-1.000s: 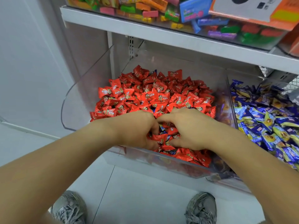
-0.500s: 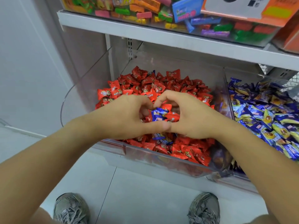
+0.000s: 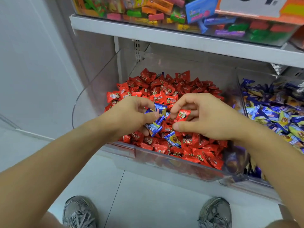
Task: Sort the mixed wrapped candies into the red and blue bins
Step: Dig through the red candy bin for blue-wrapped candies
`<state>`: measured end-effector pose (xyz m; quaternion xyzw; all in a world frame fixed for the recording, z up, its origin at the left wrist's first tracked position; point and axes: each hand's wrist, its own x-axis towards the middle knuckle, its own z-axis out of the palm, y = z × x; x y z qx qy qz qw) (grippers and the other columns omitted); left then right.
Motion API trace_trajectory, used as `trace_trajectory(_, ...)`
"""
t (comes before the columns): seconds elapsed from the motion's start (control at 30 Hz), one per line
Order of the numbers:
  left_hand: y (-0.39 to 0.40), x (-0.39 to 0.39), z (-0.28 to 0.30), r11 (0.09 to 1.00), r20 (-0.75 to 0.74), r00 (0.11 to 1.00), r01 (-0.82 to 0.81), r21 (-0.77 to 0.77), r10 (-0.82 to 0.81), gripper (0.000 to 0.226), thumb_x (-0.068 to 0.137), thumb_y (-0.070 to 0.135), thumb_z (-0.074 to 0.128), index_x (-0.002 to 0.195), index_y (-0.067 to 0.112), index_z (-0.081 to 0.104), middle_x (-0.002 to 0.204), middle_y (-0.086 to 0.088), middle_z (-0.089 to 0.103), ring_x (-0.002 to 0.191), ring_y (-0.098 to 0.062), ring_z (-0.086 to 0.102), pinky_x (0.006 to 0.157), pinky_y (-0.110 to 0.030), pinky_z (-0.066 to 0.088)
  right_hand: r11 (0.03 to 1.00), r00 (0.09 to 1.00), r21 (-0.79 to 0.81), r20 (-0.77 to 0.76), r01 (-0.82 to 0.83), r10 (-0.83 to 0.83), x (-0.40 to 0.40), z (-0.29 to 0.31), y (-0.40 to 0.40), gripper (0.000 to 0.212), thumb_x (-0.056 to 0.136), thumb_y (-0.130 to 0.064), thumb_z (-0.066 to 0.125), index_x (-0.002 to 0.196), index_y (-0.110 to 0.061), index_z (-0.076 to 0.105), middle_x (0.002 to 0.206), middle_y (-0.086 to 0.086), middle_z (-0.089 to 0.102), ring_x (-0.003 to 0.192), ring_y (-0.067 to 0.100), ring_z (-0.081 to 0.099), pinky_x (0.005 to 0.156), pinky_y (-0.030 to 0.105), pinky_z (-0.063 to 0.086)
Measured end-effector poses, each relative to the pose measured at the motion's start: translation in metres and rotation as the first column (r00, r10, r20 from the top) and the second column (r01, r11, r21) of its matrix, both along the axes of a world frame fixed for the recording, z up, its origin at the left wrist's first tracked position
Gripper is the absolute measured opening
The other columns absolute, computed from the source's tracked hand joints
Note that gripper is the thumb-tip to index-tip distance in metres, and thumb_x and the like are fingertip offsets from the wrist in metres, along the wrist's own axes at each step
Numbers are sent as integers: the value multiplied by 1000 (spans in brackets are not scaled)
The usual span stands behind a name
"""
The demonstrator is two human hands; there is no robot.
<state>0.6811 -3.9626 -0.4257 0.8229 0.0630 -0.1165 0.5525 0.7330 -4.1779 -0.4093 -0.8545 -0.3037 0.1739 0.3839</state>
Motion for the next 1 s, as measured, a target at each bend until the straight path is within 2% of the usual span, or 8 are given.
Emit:
trace_trajectory(0.13, 8, 1, 0, 1000, -85, 996, -13, -26, 11, 12, 94, 15, 65, 93, 4, 60, 82, -14, 60, 69, -27, 53, 68, -37, 49, 987, 985, -159, 168, -6, 33, 0, 19, -13, 25, 78, -34, 80, 102, -38, 74, 107, -21, 71, 97, 0, 68, 91, 34, 56)
trace_trajectory(0.23, 7, 3, 3, 989, -145, 989, -55, -134, 35, 13, 99, 9, 54, 87, 5, 55, 81, -15, 53, 73, -27, 47, 61, -30, 44, 991, 940, -97, 338, 93, -55, 5, 39, -20, 14, 78, -34, 78, 91, -37, 75, 94, -25, 72, 82, -1, 69, 82, 24, 56)
trace_trajectory(0.33, 5, 4, 5, 984, -177, 982, -87, -158, 59, 24, 102, 7, 44, 80, 7, 53, 71, -10, 49, 65, -20, 46, 58, -27, 39, 984, 959, -176, 278, -3, 52, -2, 31, -4, 15, 78, -26, 83, 88, -30, 74, 79, -14, 72, 72, 0, 66, 66, 12, 49)
trace_trajectory(0.5, -1, 4, 7, 978, -251, 958, -169, -121, 135, 30, 95, 15, 45, 87, -3, 66, 75, -17, 59, 60, -24, 49, 50, -26, 38, 823, 929, -568, 289, -27, 230, -4, -7, 22, 40, 78, -41, 79, 113, -25, 69, 99, -10, 65, 89, 9, 57, 82, 28, 50)
trace_trajectory(0.6, -7, 3, 12, 988, -253, 962, -130, -86, 104, 35, 91, 22, 39, 64, 8, 57, 58, -8, 51, 46, -20, 39, 45, -25, 31, 839, 945, -541, 244, -56, 220, 0, -7, 18, 22, 78, -25, 79, 98, -25, 72, 85, -12, 65, 70, 0, 55, 73, 24, 49)
trace_trajectory(0.7, -14, 3, 11, 995, -217, 976, -5, 97, 26, 41, 94, 29, 37, 60, 11, 49, 56, -5, 49, 43, -18, 37, 44, -22, 32, 899, 945, -437, 293, -4, 146, 1, -1, 13, 15, 82, -18, 71, 92, -29, 72, 69, -12, 63, 65, -4, 56, 62, 15, 40)
trace_trajectory(0.87, -13, 7, 4, 960, -149, 986, 116, 255, -80, 60, 93, 63, 45, 62, 13, 55, 61, -8, 58, 49, -19, 45, 59, -27, 42, 840, 914, -526, 393, 135, 99, -1, 24, -2, 10, 82, -26, 68, 80, -28, 77, 63, -14, 68, 58, -2, 56, 79, 22, 49)
trace_trajectory(1.0, -17, 6, 5, 963, -54, 988, 151, 225, -143, 34, 89, 40, 65, 72, 11, 61, 66, -1, 73, 48, -15, 49, 52, -23, 43, 779, 975, -617, 221, 112, 35, -5, 39, -14, 26, 83, -47, 73, 67, -27, 75, 60, -14, 69, 55, -5, 61, 58, 15, 45)
